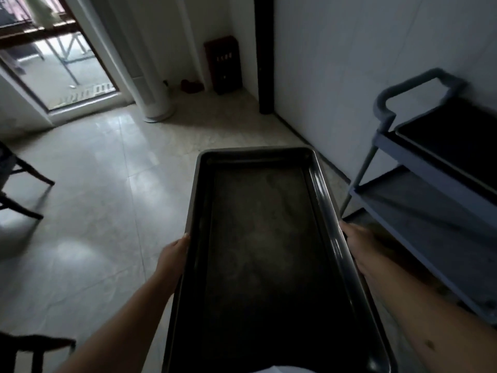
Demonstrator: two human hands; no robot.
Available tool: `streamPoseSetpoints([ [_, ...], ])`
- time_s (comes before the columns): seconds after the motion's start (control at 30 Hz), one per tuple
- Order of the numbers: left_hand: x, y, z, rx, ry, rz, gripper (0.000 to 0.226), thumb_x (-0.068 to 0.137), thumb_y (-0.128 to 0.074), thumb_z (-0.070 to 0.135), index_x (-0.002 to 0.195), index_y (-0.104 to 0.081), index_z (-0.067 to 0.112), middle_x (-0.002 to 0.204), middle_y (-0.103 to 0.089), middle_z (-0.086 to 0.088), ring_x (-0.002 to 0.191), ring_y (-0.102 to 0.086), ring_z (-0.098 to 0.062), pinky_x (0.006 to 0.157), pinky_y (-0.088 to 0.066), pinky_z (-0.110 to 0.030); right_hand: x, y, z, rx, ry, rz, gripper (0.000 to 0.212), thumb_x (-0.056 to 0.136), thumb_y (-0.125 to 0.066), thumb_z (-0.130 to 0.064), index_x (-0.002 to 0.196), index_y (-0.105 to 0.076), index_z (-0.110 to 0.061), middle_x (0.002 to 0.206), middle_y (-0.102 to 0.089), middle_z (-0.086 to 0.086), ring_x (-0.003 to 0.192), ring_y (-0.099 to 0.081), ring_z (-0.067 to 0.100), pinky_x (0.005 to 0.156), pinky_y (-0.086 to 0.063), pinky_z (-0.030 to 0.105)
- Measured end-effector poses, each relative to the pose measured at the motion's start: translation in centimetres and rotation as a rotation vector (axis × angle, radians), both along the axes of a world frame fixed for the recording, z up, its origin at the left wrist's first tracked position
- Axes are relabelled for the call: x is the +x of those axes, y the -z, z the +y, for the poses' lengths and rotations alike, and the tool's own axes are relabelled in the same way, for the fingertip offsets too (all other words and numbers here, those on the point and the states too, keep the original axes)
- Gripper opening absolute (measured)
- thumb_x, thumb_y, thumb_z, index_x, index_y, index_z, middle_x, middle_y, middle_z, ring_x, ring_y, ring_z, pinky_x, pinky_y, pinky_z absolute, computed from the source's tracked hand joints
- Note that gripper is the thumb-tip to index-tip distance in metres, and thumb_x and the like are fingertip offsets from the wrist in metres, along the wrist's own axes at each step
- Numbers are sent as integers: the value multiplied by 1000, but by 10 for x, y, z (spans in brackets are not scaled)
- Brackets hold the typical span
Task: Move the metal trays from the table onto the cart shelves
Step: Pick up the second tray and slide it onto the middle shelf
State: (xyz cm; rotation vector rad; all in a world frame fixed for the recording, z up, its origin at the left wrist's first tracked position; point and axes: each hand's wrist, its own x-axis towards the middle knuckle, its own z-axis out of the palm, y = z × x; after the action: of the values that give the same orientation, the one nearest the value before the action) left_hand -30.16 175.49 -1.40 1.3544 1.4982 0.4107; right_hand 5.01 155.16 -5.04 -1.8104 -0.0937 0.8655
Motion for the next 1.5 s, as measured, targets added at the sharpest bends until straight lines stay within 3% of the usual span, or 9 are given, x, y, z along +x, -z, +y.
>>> streamPoseSetpoints([
  [0.13,36,6,39,-59,110,9,40,96,-56,50,82,-76,19,78,-76,-8,78,-73,-26,62,-56,-33,14,7,5,-81,85,-26,27,94,-54,-28,91,-68,-5,87,-65,12,81,-59,25,69,-45,32],
  [0.23,74,9,67,-56,258,23,39,96,-59,45,77,-77,15,78,-75,-12,79,-72,-30,66,-55,-35,15,12,-8,-95,239,31,27,96,-55,-23,87,-64,0,85,-58,14,69,-55,22,54,-45,24],
  [0.3,102,11,86,-61,368,11,40,97,-59,42,83,-78,9,79,-75,-15,78,-72,-31,67,-57,-36,9,15,-22,-71,373,27,24,93,-59,-25,91,-67,-3,86,-62,12,71,-59,21,59,-46,26],
  [0.47,162,16,110,10,738,60,31,101,-53,35,90,-75,16,81,-72,-7,81,-70,-26,52,-49,-22,-42,20,-72,-92,706,55,22,89,-61,-30,82,-68,-11,78,-66,10,72,-63,23,63,-45,31],
  [0.57,187,21,105,-10,903,95,33,101,-53,40,92,-74,16,83,-71,-3,78,-68,-19,57,-47,-25,-77,28,-98,-139,870,123,33,87,-63,-36,104,-69,-8,96,-70,14,87,-66,32,73,-52,38],
  [0.77,220,29,74,63,1232,84,24,103,-48,23,108,-72,20,96,-68,0,76,-60,-4,55,-42,-11,-127,28,-138,-255,940,28,45,96,-54,-32,92,-66,11,99,-67,28,94,-63,43,92,-50,53],
  [0.97,258,27,48,-6,1229,114,32,98,-51,43,92,-75,23,82,-73,1,75,-69,-15,55,-47,-25,-125,19,-161,-233,1003,11,49,98,-51,-27,99,-60,21,102,-64,35,95,-61,46,91,-48,49],
  [1.17,302,50,24,-51,1219,169,34,96,-55,49,90,-74,21,84,-75,-3,80,-72,-22,62,-54,-31,-98,32,-182,-233,1026,83,47,91,-59,-34,98,-64,12,91,-69,24,75,-65,32,69,-51,35],
  [1.5,441,121,-43,-39,1034,254,46,97,-53,43,77,-72,6,68,-70,-11,62,-65,-25,60,-54,-36,85,102,-246,-348,905,82,38,93,-57,-31,65,-61,-5,72,-64,19,66,-59,29,64,-44,37],
])
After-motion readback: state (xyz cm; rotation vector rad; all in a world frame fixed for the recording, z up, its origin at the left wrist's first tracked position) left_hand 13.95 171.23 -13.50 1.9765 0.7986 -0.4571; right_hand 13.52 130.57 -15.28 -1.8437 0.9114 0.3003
